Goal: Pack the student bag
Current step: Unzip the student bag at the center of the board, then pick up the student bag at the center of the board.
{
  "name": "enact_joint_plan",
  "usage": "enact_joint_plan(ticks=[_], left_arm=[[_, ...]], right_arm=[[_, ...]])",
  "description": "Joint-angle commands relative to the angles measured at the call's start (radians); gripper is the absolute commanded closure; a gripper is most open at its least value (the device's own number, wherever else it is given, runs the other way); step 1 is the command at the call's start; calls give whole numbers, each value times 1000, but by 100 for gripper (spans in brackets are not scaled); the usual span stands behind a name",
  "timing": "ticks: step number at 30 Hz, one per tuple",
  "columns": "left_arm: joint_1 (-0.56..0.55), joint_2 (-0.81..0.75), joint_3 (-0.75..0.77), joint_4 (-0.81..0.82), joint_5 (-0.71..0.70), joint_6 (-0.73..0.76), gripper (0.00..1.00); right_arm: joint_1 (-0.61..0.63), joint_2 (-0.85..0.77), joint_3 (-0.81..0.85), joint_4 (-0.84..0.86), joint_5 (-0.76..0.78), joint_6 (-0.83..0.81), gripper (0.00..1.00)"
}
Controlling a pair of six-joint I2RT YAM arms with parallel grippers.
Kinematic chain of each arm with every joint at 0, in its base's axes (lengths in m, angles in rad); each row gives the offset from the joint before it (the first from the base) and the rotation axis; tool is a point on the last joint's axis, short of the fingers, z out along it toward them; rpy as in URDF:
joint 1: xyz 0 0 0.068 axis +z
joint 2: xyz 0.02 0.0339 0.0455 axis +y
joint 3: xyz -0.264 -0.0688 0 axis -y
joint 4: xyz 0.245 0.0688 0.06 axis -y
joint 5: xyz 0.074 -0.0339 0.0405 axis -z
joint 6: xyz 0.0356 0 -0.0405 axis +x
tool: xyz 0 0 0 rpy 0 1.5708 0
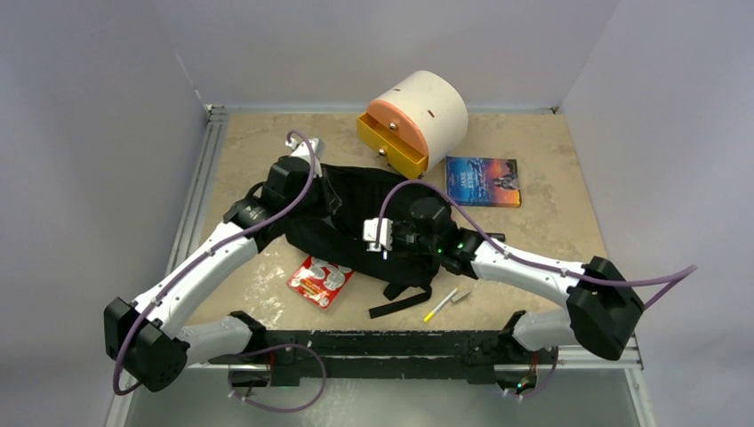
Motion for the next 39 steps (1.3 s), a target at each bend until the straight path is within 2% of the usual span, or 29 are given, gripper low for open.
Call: enact_joint_plan(ticks=[1,15,19,20,22,25,28,30,32,35,39], left_arm=[[9,-4,73,6,-92,-24,100],[69,-4,70,-22,-105,-21,100],[78,-8,58,33,-13,36,100],[78,-6,55,59,40,63,100],[78,12,51,121,202,144,100],[64,54,58,169,419,234,100],[24,92,61,173,530,318,100],[2,108,54,161,601,364,100],[-21,113,36,158,668,400,100],[-72,113,8,153,725,437,100],[-187,144,1,126,756,472,100]], right_arm=[[-5,-9,35,-102,115,-37,100],[-5,4,84,-262,225,-36,100],[-4,-7,96,-259,161,5,100],[-4,-22,94,-230,139,22,97],[-5,-76,70,-117,100,112,76],[-6,-205,-27,148,79,293,50],[-8,-325,-128,378,212,548,39],[-9,-359,-151,417,402,750,36],[-10,-382,-145,362,598,951,36],[-10,-405,-106,156,896,1217,37],[-13,-454,-93,-12,1067,1414,39]])
